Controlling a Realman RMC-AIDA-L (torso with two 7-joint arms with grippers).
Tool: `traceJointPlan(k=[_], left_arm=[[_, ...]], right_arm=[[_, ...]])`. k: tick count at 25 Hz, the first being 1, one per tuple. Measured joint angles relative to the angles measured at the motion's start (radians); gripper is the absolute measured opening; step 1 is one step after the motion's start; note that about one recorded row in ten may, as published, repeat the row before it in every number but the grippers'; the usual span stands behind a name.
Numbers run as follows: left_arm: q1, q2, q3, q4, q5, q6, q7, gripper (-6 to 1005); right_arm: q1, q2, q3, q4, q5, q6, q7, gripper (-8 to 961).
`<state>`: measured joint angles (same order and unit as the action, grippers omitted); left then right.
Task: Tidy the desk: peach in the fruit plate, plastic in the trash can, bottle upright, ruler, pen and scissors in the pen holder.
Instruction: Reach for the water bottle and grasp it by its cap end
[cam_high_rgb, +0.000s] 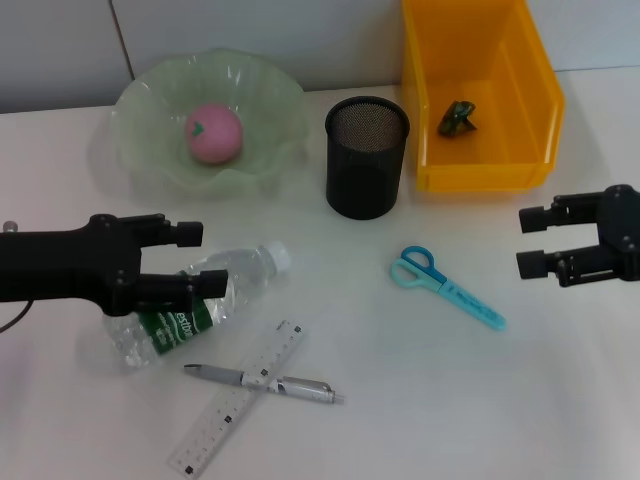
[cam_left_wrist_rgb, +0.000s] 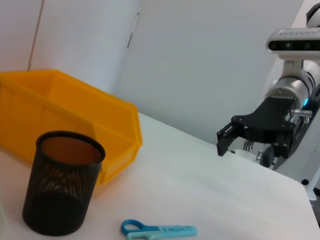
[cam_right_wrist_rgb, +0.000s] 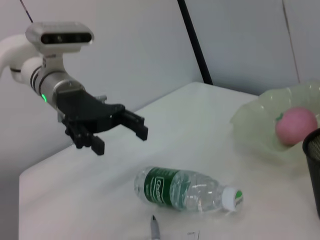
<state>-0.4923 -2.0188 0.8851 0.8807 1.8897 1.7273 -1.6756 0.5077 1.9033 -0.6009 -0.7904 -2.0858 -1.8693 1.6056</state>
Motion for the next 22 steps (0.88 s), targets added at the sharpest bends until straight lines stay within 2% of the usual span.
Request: traceJointPlan(k=[6, 9, 11, 14, 18, 20, 21, 22], left_arm=[[-0.059, 0.006, 0.009, 0.008, 0.021, -0.007, -0.038, 841], [-0.122, 0.010, 0.013, 0.029, 0.089, -0.012, -0.109, 841], [-0.188, 0.008, 0.014, 0.062, 0.190, -0.018, -0.197, 841], [-0.269, -0.002, 0.023, 0.098, 0.305, -0.019, -0.282, 841], [-0.395, -0.030, 0.075, 0.122, 0.468, -0.030, -0.393, 841], [-0.461, -0.046, 0.125, 0.119, 0.567, -0.058, -0.454, 841], [-0.507, -0.052, 0.193, 0.104, 0.624, -0.093, -0.516, 841], [-0.507, -0.052, 0.193, 0.104, 0.624, -0.093, -0.516, 841]], right_arm=[[-0.001, 0.008, -0.023, 0.002, -0.019, 0.001, -0.023, 760], [-0.001, 0.013, -0.027, -0.001, -0.020, 0.002, -0.040, 760], [0.001, 0.015, -0.027, -0.009, -0.020, 0.003, -0.047, 759], [0.006, 0.016, -0.028, -0.013, -0.025, 0.003, -0.065, 759], [0.014, 0.017, -0.029, -0.016, -0.030, 0.012, -0.087, 759], [0.017, 0.017, -0.029, -0.016, -0.030, 0.015, -0.094, 759], [0.020, 0.017, -0.034, -0.017, -0.030, 0.017, -0.098, 759], [0.020, 0.017, -0.034, -0.017, -0.030, 0.017, -0.098, 759]])
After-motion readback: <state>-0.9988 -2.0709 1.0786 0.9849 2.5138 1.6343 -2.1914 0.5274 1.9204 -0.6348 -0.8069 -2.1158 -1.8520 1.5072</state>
